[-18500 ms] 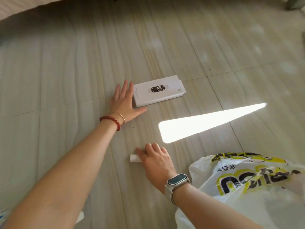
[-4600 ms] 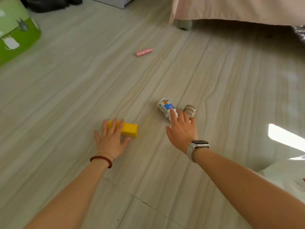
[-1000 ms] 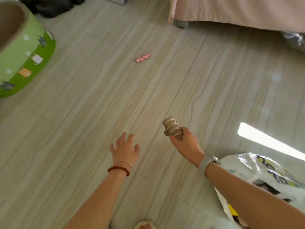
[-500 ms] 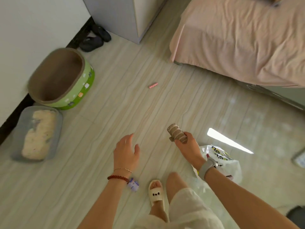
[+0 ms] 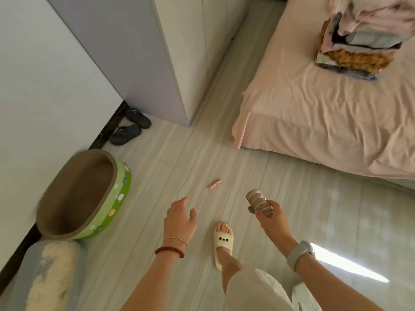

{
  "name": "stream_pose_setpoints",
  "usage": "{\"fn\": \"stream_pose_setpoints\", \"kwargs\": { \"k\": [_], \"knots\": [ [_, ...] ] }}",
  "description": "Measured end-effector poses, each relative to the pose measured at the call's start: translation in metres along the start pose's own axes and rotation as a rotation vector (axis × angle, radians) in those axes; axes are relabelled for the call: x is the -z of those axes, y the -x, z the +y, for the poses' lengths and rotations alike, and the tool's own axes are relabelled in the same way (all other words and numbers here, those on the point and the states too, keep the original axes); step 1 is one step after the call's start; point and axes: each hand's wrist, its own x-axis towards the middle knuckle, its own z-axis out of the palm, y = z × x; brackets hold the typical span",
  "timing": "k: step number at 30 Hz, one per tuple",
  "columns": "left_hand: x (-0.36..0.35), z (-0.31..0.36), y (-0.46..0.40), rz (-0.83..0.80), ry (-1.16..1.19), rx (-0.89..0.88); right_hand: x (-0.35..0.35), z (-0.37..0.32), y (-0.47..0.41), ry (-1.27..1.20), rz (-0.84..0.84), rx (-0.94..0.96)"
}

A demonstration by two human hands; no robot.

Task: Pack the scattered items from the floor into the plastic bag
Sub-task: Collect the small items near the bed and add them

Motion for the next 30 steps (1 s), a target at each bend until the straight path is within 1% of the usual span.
{"fn": "stream_pose_setpoints", "kwargs": {
  "k": [4, 7, 9, 12, 15, 17, 22, 25, 28, 30],
  "knots": [
    [0.032, 0.037, -0.086, -0.023, -0.021, -0.049, -0.014, -0.052, -0.069, 0.014, -0.026, -0.021],
    [0.039, 0.05, -0.139, -0.071, -0.037, -0.059, -0.028, -0.075, -0.117, 0.004, -0.034, -0.062],
    [0.03, 0.049, -0.179, -0.125, -0.067, -0.062, -0.04, -0.076, -0.15, -0.025, -0.013, -0.099],
    [-0.01, 0.038, -0.247, -0.222, -0.123, -0.056, -0.065, -0.058, -0.21, -0.05, 0.054, -0.168],
    [-0.08, 0.012, -0.323, -0.328, -0.185, -0.073, -0.101, -0.01, -0.285, -0.063, 0.121, -0.221],
    [-0.136, -0.012, -0.367, -0.383, -0.21, -0.049, -0.128, 0.033, -0.334, -0.069, 0.154, -0.249],
    [-0.281, -0.083, -0.448, -0.479, -0.273, 0.026, -0.191, 0.149, -0.437, -0.002, 0.158, -0.295],
    [-0.359, -0.117, -0.481, -0.457, -0.318, 0.053, -0.22, 0.208, -0.477, 0.048, 0.117, -0.262],
    [-0.418, -0.142, -0.5, -0.404, -0.446, -0.04, -0.24, 0.252, -0.495, 0.056, 0.118, -0.247],
    [-0.443, -0.154, -0.509, -0.381, -0.542, -0.113, -0.249, 0.272, -0.498, 0.061, 0.119, -0.272]
  ]
}}
